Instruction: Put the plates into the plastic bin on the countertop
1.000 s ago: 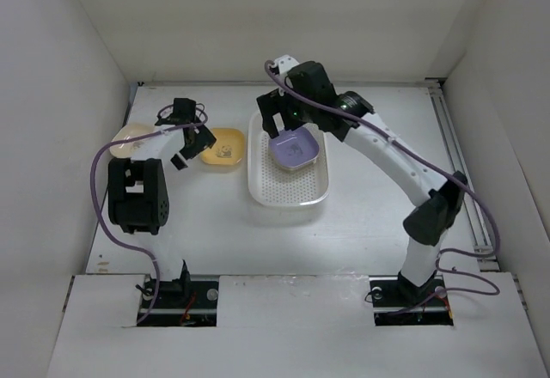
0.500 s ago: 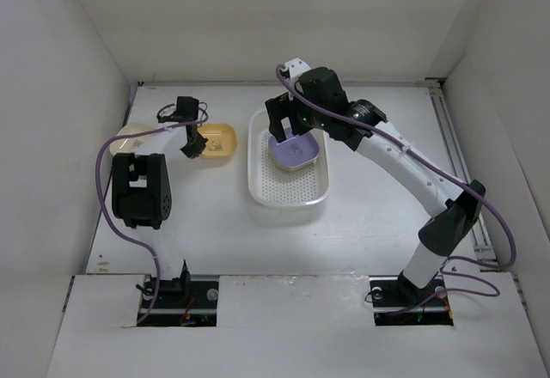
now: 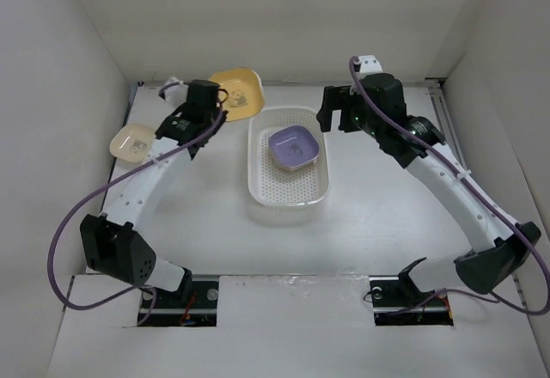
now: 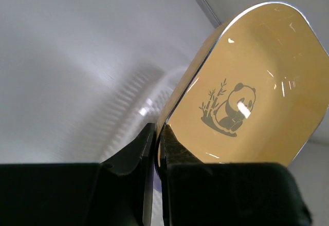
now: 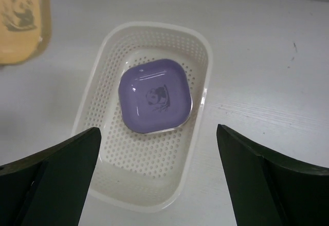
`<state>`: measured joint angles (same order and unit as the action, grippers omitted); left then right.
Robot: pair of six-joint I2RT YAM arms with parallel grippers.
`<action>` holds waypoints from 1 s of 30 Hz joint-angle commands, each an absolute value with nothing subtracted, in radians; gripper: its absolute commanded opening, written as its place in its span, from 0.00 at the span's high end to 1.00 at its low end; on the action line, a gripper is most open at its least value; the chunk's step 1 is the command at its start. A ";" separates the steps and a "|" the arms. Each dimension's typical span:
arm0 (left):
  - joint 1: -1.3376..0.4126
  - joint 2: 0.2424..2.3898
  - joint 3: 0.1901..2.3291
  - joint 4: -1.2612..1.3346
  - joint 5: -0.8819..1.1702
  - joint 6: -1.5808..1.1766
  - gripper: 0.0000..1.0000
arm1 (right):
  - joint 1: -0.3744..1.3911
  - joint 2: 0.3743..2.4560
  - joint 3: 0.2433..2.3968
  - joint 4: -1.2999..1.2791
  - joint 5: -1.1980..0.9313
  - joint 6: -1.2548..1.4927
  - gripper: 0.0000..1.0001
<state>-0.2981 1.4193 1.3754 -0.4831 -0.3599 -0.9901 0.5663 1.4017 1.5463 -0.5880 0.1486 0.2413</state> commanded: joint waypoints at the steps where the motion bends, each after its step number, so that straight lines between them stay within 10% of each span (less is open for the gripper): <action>1: -0.472 1.471 1.423 -0.494 -0.445 -1.231 1.00 | 0.531 1.313 1.510 -0.500 0.173 0.304 0.00; 26: -0.721 1.787 1.406 -0.376 -0.393 -1.739 1.00 | 0.407 1.137 1.427 -0.486 0.041 0.313 0.00; 30: -0.733 1.799 1.457 -0.455 -0.402 -1.763 0.83 | 0.407 1.115 1.417 -0.486 0.041 0.313 0.00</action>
